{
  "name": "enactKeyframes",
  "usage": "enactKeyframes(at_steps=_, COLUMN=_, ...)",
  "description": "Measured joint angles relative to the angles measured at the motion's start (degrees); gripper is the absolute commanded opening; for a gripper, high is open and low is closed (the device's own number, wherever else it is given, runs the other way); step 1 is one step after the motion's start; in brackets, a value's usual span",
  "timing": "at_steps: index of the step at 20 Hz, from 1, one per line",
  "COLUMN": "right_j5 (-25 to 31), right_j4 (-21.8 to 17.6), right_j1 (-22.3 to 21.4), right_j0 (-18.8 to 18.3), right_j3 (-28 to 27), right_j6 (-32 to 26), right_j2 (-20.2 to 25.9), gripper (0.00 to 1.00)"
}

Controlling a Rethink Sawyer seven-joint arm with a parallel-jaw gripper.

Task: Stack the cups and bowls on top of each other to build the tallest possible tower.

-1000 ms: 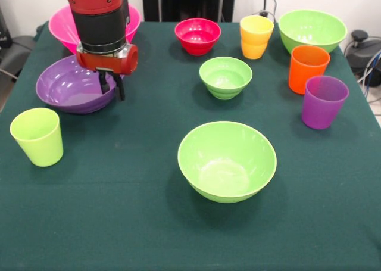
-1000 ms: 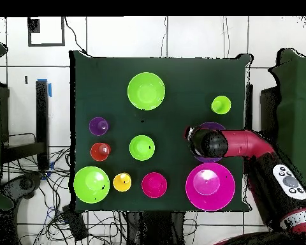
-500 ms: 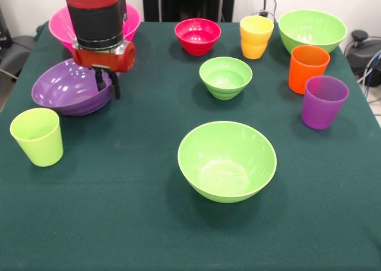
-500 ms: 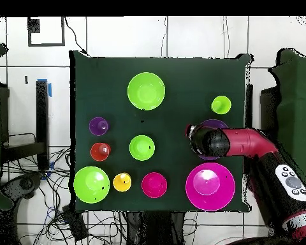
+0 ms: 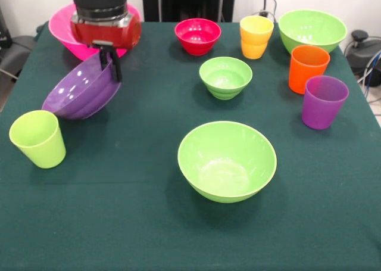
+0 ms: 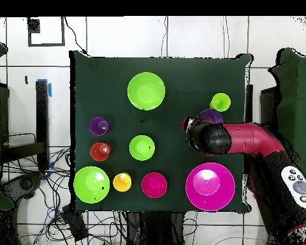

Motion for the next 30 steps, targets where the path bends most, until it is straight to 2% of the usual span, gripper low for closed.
enactKeyframes(at_steps=8, right_j5=0.4, right_j4=4.1, right_j1=-5.2, right_j0=3.6, right_j3=2.6, right_j6=0.0, right_j2=0.9, gripper=0.0)
enactKeyframes(at_steps=17, right_j5=0.4, right_j4=7.3, right_j1=-9.0, right_j0=7.8, right_j3=4.9, right_j6=0.0, right_j2=1.0, gripper=0.0)
enactKeyframes(at_steps=30, right_j5=0.6, right_j4=9.4, right_j1=-9.7, right_j0=11.1, right_j3=4.6, right_j6=0.0, right_j2=0.9, gripper=0.0)
